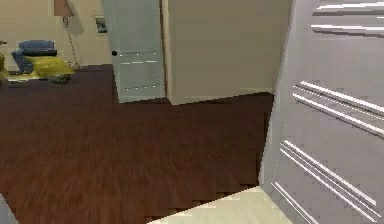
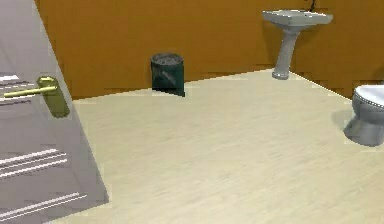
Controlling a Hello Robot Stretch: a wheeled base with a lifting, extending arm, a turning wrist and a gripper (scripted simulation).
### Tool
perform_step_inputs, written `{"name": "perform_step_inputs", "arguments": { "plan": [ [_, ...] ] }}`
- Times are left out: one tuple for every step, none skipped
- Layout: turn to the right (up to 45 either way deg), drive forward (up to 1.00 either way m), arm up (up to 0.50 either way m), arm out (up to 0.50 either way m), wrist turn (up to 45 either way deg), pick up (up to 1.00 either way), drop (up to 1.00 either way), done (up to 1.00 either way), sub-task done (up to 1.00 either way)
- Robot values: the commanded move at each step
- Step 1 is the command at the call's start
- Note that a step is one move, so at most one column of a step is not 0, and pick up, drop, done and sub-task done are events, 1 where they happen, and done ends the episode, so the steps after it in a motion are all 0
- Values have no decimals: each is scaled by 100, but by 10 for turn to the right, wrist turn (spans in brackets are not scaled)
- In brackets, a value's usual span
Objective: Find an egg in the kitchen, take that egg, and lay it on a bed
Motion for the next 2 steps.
{"name": "perform_step_inputs", "arguments": {
  "plan": [
    [0, 100, 0, 0, 0, 0, 0, 0, 0],
    [-120, 0, 0, 0, 0, 0, 0, 0, 0]
  ]
}}
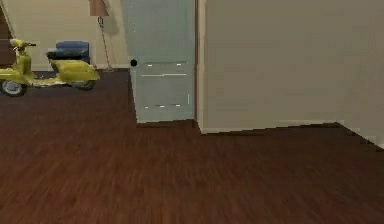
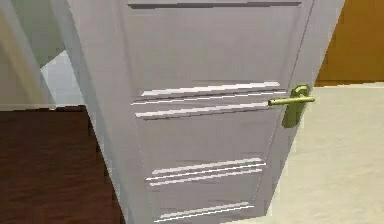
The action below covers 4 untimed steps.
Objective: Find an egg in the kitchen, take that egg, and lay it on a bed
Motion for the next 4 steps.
{"name": "perform_step_inputs", "arguments": {
  "plan": [
    [0, 20, 0, 0, 0, 0, 0, 0, 0],
    [450, 0, 0, 0, 0, 0, 0, 0, 0],
    [0, 75, 0, 0, 0, 0, 0, 0, 0],
    [270, 0, 0, 0, 0, 0, 0, 0, 0]
  ]
}}
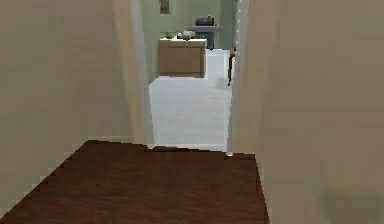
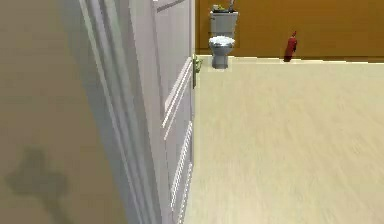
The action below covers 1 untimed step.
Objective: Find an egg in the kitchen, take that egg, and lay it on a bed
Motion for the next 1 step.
{"name": "perform_step_inputs", "arguments": {
  "plan": [
    [0, 100, 0, 0, 0, 0, 0, 0, 0]
  ]
}}
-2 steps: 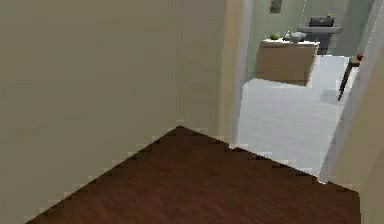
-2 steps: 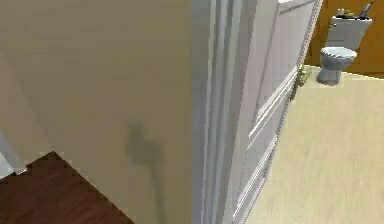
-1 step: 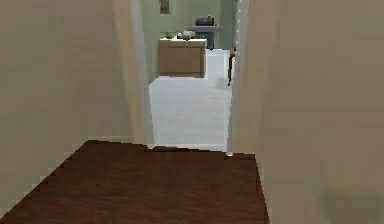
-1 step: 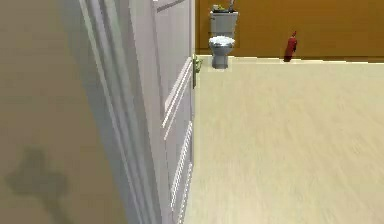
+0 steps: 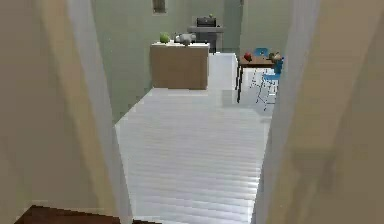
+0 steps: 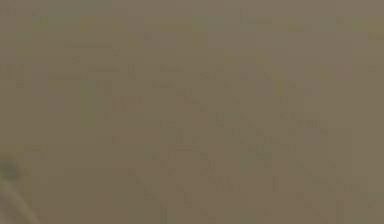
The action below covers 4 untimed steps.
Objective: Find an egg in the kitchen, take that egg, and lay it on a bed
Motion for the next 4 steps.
{"name": "perform_step_inputs", "arguments": {
  "plan": [
    [0, 85, 0, 0, 0, 0, 0, 0, 0],
    [90, 0, 0, 0, 0, 0, 0, 0, 0],
    [0, 100, 0, 0, 0, 0, 0, 0, 0],
    [0, 100, 0, 0, 0, 0, 0, 0, 0]
  ]
}}
